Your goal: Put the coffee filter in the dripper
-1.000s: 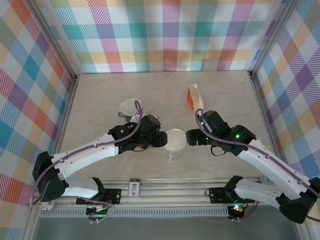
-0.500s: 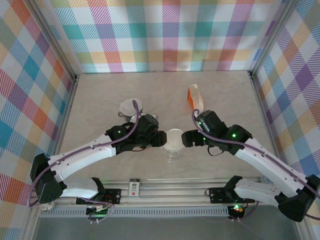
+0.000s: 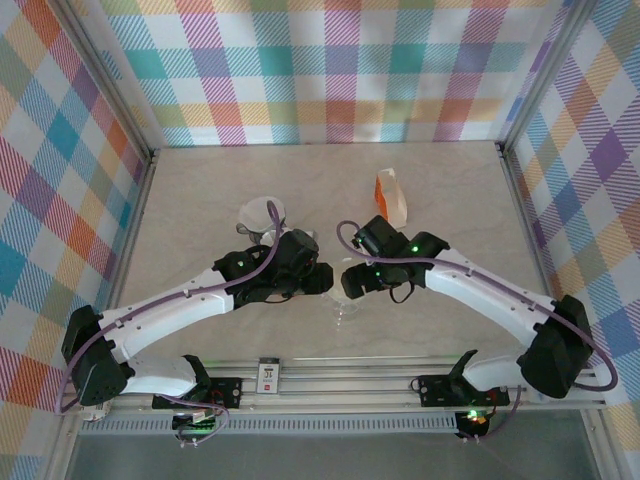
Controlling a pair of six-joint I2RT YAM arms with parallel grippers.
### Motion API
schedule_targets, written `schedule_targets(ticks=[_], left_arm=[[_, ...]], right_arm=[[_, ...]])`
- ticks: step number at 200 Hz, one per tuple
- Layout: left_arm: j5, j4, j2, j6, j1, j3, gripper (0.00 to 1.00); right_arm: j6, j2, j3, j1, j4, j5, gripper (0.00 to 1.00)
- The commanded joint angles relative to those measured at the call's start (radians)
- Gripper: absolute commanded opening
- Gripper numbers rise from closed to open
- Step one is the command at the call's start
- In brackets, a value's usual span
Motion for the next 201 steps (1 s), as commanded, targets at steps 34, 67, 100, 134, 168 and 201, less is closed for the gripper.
schedule_targets(ticks=[34, 67, 100, 134, 168, 201], left_arm=[[0.004, 0.006, 0.014, -0.002, -0.007, -0.017, 0.42], [0.008, 0.009, 0.018, -0.005, -0.006, -0.018, 0.41], [0.008, 0.010, 0.020, -0.007, -0.006, -0.023, 0.39], [0.009, 0.014, 0.011, -0.013, -0.007, -0.024, 0.40], [0.010, 0.027, -0.004, -0.016, -0.006, -0.030, 0.46], [-0.001, 0.010, -0.001, -0.018, -0.006, -0.031, 0.36]], right_arm=[[-0.031, 0.065, 0.028, 0.009, 0.018, 0.018, 0.87], [-0.028, 0.103, 0.028, 0.008, 0.018, 0.029, 0.87], [-0.025, 0.118, 0.019, 0.008, 0.025, 0.041, 0.86], [-0.020, 0.130, 0.013, 0.008, 0.019, 0.048, 0.87], [-0.015, 0.127, 0.013, 0.008, 0.022, 0.048, 0.87], [-0.010, 0.124, 0.012, 0.008, 0.023, 0.050, 0.87]])
